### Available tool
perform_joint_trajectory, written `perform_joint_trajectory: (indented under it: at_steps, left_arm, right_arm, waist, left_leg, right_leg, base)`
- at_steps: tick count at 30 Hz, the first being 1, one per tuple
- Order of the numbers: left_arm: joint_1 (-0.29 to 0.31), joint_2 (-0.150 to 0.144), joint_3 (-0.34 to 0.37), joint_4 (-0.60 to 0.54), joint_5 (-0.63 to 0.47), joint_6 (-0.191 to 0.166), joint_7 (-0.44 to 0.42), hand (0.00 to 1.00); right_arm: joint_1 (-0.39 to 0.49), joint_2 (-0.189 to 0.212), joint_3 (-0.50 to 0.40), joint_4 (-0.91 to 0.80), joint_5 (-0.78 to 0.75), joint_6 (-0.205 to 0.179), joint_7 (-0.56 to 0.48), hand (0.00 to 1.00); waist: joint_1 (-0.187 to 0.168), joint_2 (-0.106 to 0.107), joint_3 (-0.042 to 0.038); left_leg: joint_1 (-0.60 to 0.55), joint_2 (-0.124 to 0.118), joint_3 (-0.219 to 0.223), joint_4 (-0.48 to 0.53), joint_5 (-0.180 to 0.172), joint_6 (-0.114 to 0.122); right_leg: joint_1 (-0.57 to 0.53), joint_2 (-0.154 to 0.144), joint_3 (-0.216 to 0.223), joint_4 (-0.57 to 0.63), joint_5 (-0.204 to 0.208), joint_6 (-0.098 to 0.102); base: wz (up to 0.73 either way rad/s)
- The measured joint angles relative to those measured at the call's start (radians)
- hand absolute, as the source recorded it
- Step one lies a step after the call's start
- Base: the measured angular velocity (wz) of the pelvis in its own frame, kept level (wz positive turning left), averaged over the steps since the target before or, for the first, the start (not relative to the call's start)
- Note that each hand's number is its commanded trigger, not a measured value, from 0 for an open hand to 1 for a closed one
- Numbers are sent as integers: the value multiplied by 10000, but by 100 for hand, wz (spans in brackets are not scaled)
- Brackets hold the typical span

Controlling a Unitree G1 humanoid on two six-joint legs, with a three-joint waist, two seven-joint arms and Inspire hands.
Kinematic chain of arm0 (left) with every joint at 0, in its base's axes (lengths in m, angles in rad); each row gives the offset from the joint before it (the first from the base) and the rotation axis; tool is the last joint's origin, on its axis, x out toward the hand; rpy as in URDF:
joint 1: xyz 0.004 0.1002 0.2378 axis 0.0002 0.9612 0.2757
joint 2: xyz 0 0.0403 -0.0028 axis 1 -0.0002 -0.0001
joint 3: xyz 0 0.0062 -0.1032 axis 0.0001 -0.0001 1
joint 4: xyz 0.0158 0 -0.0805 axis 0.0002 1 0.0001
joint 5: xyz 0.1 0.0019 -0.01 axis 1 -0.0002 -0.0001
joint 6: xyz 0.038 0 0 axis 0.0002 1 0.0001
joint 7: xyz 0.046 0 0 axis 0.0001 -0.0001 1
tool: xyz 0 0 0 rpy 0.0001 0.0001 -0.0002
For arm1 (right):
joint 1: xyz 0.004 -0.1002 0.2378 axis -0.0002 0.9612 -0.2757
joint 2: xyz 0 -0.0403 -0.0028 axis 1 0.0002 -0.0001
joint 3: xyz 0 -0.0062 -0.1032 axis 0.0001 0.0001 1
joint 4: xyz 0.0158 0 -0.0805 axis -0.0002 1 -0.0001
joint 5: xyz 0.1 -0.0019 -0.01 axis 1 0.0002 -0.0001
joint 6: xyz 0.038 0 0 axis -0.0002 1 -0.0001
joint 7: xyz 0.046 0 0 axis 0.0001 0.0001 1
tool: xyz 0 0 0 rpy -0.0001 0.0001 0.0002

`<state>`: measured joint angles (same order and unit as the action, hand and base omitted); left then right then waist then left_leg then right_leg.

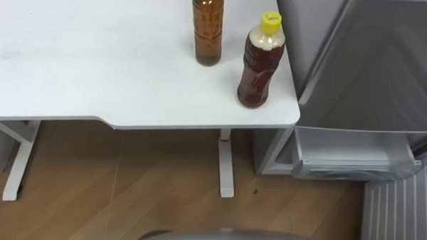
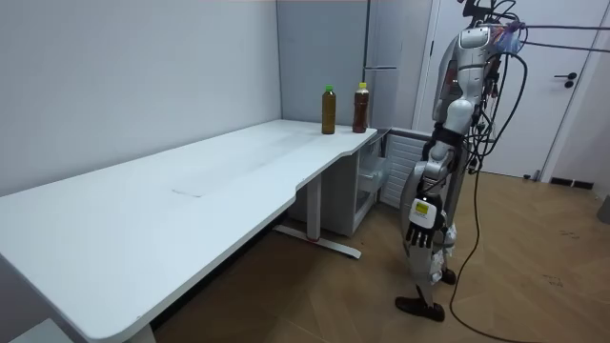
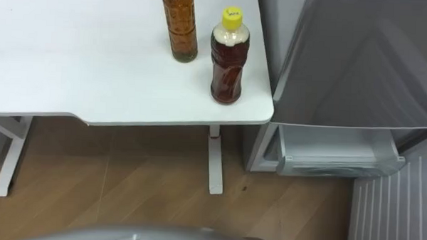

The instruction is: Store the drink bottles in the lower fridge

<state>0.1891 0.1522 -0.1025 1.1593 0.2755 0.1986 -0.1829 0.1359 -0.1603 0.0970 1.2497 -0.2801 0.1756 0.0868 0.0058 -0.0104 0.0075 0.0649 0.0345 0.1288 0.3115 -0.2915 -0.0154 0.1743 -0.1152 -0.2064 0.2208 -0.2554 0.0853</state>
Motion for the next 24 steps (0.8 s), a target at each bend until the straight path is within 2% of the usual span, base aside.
perform_joint_trajectory:
  at_steps: [15,19,20,24]
  left_arm:
    - [-6,-3,8,-28,-10,29,-25,0]
    - [-87,4,43,-48,-110,-135,223,0]
    - [-193,7,76,-45,-114,-217,437,0]
    - [-221,19,243,-6,-938,-563,1084,0]
  right_arm:
    - [-3,0,-4,-6,9,-10,-22,0]
    - [-5,1,-3,-9,491,-99,-214,0]
    - [-5,1,-5,6,553,-131,-274,0]
    - [7,-11,-13,28,563,-279,-475,0]
  waist:
    - [1,-27,-5]
    - [-10,-52,8]
    - [-16,-70,32]
    - [-18,-68,46]
  left_leg:
    - [-5,-4,-26,23,1,-1]
    - [-40,-17,-118,135,1,-1]
    - [-46,-33,-208,164,1,-1]
    - [-90,-59,-373,164,0,0]
  right_leg:
    - [6,-6,-69,-4,0,0]
    - [61,-9,-145,-4,0,0]
    - [127,-13,-212,-12,0,1]
    - [197,-29,-450,-20,0,1]
  base:
    - [0]
    - [7]
    - [19]
    - [13]
